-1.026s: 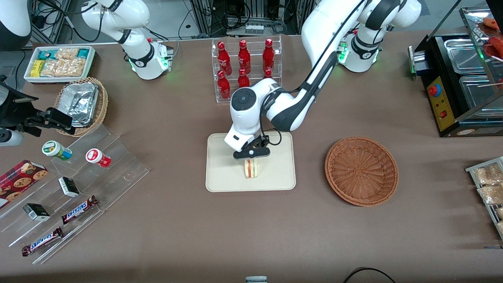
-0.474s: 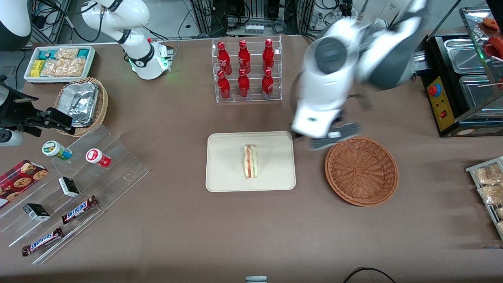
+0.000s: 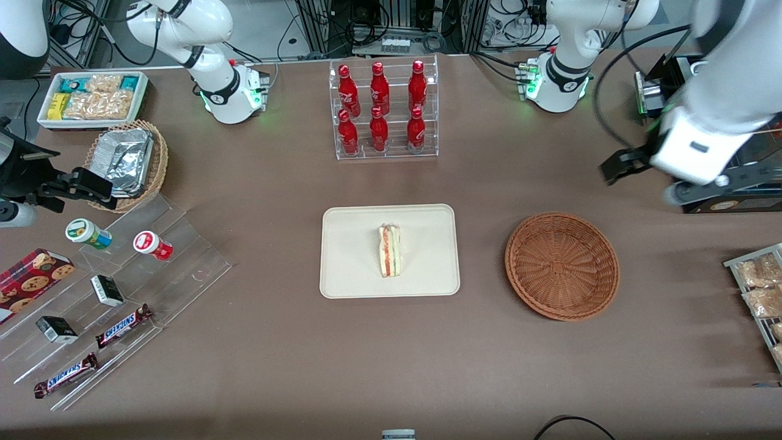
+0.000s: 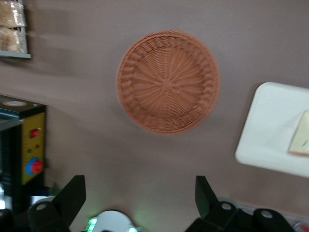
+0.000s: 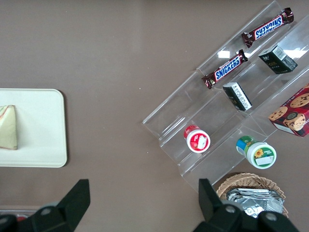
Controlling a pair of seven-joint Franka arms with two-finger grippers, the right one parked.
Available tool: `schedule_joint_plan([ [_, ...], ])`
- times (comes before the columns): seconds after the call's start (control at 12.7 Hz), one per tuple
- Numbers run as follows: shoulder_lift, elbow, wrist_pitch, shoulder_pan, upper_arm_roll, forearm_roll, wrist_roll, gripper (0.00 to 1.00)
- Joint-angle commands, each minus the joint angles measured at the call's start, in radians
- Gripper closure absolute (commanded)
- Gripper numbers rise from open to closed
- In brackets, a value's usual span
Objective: Place sandwich from basket to tray
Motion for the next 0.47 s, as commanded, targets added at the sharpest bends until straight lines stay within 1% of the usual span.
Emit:
schedule_joint_plan([
  [0.0,-0.133,-0.150,0.010,0.100,-0.015,-0.020,0.200,0.00],
  [0.08,-0.170,-0.185,0.013,0.136,-0.015,-0.033,0.290,0.00],
  [0.16,-0.202,-0.207,0.012,0.145,0.008,-0.034,0.359,0.00],
  [0.24,-0.209,-0.206,0.003,0.135,0.061,-0.043,0.408,0.00],
  [0.39,-0.187,-0.177,0.001,0.131,0.069,-0.054,0.415,0.00],
])
